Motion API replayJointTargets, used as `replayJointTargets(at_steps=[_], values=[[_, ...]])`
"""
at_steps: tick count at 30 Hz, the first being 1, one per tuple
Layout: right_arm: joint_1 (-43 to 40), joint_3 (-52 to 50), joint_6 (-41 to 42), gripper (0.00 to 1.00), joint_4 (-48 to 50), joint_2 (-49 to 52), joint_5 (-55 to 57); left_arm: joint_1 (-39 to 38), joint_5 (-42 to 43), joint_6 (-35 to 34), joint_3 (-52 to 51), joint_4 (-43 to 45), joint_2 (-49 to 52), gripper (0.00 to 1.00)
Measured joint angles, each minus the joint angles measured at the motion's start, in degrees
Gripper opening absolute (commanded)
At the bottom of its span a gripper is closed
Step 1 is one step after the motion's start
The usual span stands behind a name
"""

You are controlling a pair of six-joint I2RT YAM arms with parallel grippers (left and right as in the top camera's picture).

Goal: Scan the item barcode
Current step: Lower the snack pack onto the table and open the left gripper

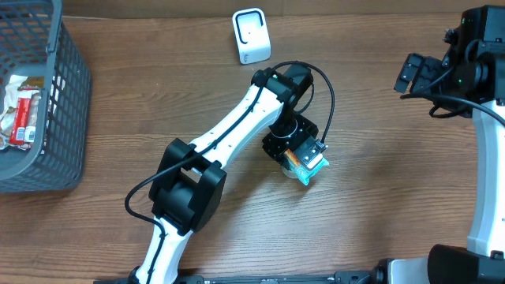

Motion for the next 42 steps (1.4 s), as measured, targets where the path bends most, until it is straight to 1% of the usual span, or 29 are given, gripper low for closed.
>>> replayJointTargets(at_steps=[1, 2, 10, 13, 15, 16, 17, 20, 21, 22, 23, 26, 28, 29, 30, 31, 32, 34, 36, 37, 39, 40, 41, 42], values=[[0.0, 0.0, 0.0, 1.0, 0.0, 0.0, 0.0, 0.0, 0.0, 0.0, -0.1, 0.0, 0.0, 0.97], [0.0, 0.0, 0.0, 1.0, 0.0, 0.0, 0.0, 0.0, 0.0, 0.0, -0.1, 0.1, 0.0, 1.0], [0.0, 0.0, 0.0, 1.0, 0.0, 0.0, 0.0, 0.0, 0.0, -1.1, -0.2, 0.2, 0.0, 1.0], [0.0, 0.0, 0.0, 1.0, 0.0, 0.0, 0.0, 0.0, 0.0, -3.8, 0.4, -0.6, 0.0, 1.0], [0.0, 0.0, 0.0, 1.0, 0.0, 0.0, 0.0, 0.0, 0.0, -5.5, 3.2, -3.2, 0.0, 1.0], [0.0, 0.0, 0.0, 1.0, 0.0, 0.0, 0.0, 0.0, 0.0, -6.2, 6.6, -6.8, 0.0, 1.0], [0.0, 0.0, 0.0, 1.0, 0.0, 0.0, 0.0, 0.0, 0.0, -6.5, 8.7, -8.2, -0.2, 1.0], [0.0, 0.0, 0.0, 1.0, 0.0, 0.0, 0.0, 0.0, -0.1, -7.8, 20.1, -15.8, -0.5, 1.0], [0.0, 0.0, 0.0, 1.0, 0.0, 0.0, 0.0, 0.0, -0.2, -8.3, 22.4, -15.9, -0.8, 1.0], [0.0, 0.0, 0.0, 1.0, 0.0, 0.0, 0.0, 0.0, -0.7, -10.6, 26.4, -16.3, -0.9, 1.0], [0.0, 0.0, 0.0, 1.0, 0.0, 0.0, 0.0, 0.0, -0.9, -12.2, 28.0, -16.5, -0.9, 1.0], [0.0, 0.0, 0.0, 1.0, 0.0, 0.0, 0.0, 0.0, -1.5, -19.8, 31.6, -16.4, -1.1, 1.0], [0.0, 0.0, 0.0, 1.0, 0.0, 0.0, 0.0, 0.0, -1.7, -28.9, 32.3, -15.9, -1.1, 1.0], [0.0, 0.0, 0.0, 1.0, 0.0, 0.0, 0.0, 0.0, -1.8, -36.3, 32.3, -15.8, -1.1, 1.0], [0.0, 0.0, 0.0, 1.0, 0.0, 0.0, 0.0, 0.0, -1.9, -41.5, 32.3, -15.8, -1.1, 1.0], [0.0, 0.0, 0.0, 1.0, 0.0, 0.0, 0.0, 0.0, -1.9, -48.6, 32.3, -16.1, -1.1, 1.0], [0.0, 0.0, 0.0, 1.0, 0.0, 0.0, 0.0, 0.0, -1.9, -52.2, 32.3, -16.5, -1.1, 1.0], [0.0, 0.0, 0.0, 1.0, 0.0, 0.0, 0.0, 0.0, -1.0, -62.8, 32.3, -19.6, -1.1, 1.0], [0.0, 0.0, 0.0, 1.0, 0.0, 0.0, 0.0, 0.0, -0.5, -68.5, 32.3, -21.5, -1.1, 1.0], [0.0, 0.0, 0.0, 1.0, 0.0, 0.0, 0.0, 0.0, -0.3, -70.8, 32.3, -21.8, -1.1, 0.93], [0.0, 0.0, 0.0, 1.0, 0.0, 0.0, 0.0, 0.0, -0.1, -75.6, 32.3, -21.8, -1.1, 0.71], [0.0, 0.0, 0.0, 1.0, 0.0, 0.0, 0.0, 0.0, 0.0, -78.2, 32.3, -21.9, -1.1, 0.55], [0.0, 0.0, 0.0, 1.0, 0.0, 0.0, 0.0, 0.0, -0.2, -81.5, 32.3, -21.8, -1.1, 0.48], [0.0, 0.0, 0.0, 1.0, 0.0, 0.0, 0.0, 0.0, -0.8, -86.4, 32.3, -21.9, -1.1, 0.49]])
